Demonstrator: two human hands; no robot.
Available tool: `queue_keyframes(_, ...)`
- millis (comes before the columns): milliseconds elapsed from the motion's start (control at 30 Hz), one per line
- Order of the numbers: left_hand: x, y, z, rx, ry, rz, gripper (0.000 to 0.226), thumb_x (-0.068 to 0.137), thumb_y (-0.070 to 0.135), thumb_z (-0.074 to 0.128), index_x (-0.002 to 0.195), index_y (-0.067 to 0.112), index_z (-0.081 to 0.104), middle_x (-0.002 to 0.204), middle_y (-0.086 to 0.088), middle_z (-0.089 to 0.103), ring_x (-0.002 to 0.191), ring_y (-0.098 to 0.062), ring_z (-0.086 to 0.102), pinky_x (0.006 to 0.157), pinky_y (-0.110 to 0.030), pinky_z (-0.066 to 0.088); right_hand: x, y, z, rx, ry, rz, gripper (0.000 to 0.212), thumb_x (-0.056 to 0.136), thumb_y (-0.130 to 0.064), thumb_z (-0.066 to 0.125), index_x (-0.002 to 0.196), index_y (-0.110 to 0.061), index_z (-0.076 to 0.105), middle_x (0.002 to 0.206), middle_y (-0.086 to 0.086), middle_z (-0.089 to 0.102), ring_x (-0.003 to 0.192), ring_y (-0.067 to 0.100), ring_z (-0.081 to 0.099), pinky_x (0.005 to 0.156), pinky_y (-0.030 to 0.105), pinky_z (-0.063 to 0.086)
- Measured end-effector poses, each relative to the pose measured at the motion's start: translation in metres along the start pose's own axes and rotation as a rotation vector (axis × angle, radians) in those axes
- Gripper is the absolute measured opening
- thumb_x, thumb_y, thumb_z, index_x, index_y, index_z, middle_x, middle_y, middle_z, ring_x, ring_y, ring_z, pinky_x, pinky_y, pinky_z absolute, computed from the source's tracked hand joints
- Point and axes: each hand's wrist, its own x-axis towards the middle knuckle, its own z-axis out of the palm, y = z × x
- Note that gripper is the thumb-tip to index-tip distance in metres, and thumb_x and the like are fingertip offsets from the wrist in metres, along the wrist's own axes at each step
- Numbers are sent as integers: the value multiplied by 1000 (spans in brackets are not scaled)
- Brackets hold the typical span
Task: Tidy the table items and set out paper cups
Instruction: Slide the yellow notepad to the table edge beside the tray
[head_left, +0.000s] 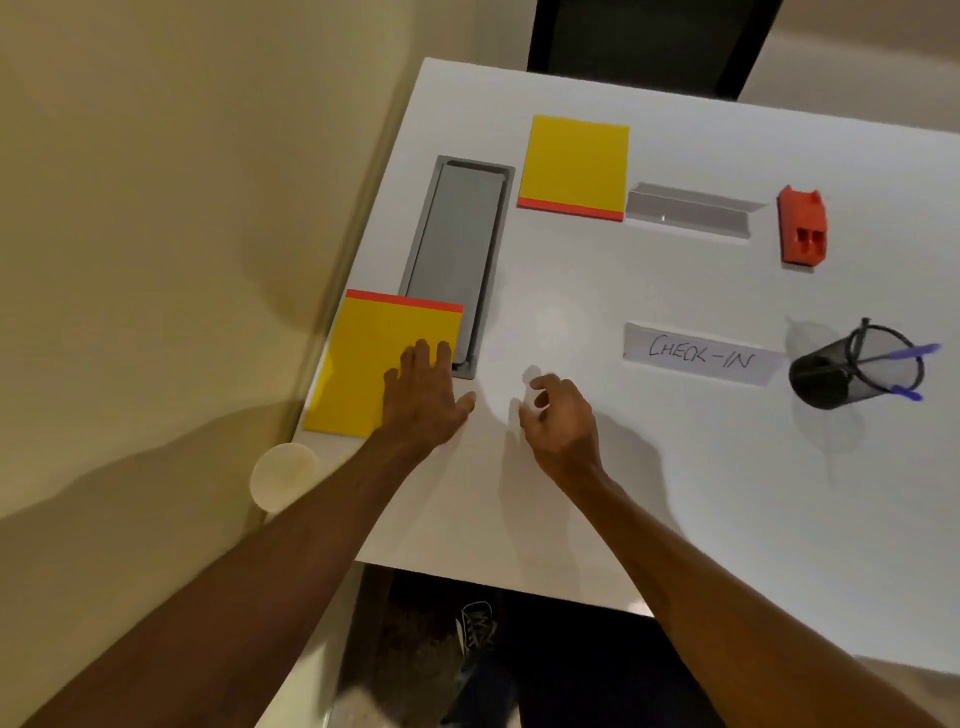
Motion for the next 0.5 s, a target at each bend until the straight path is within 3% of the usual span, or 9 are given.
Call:
queue_keyframes(133,-1,59,15,-74,-7,125,83,94,56,50,156,13,16,163,-17,13,150,-35,14,118,-49,22,-11,47,-47,1,158,124,22,91,-17,66,110,-7,61,99,7,60,84,20,59,75,38,54)
queue_keyframes(367,-19,155,69,-70,-110,419,81,97,56,41,157,12,10,165,-17,-2,152,-32,-1,123,-48,7,-34,134,-127,47,391,409,36,89,-28,71,119,-12,58,115,7,57,97,19,60,77,22,46)
queue_keyframes(500,-26,201,102,-70,-99,439,81,96,63,32,158,19,6,166,-12,-8,152,-29,-12,122,-49,-7,-36,176,-163,94,506,499,53,85,-33,75,125,-11,48,123,9,51,106,24,58,82,25,47)
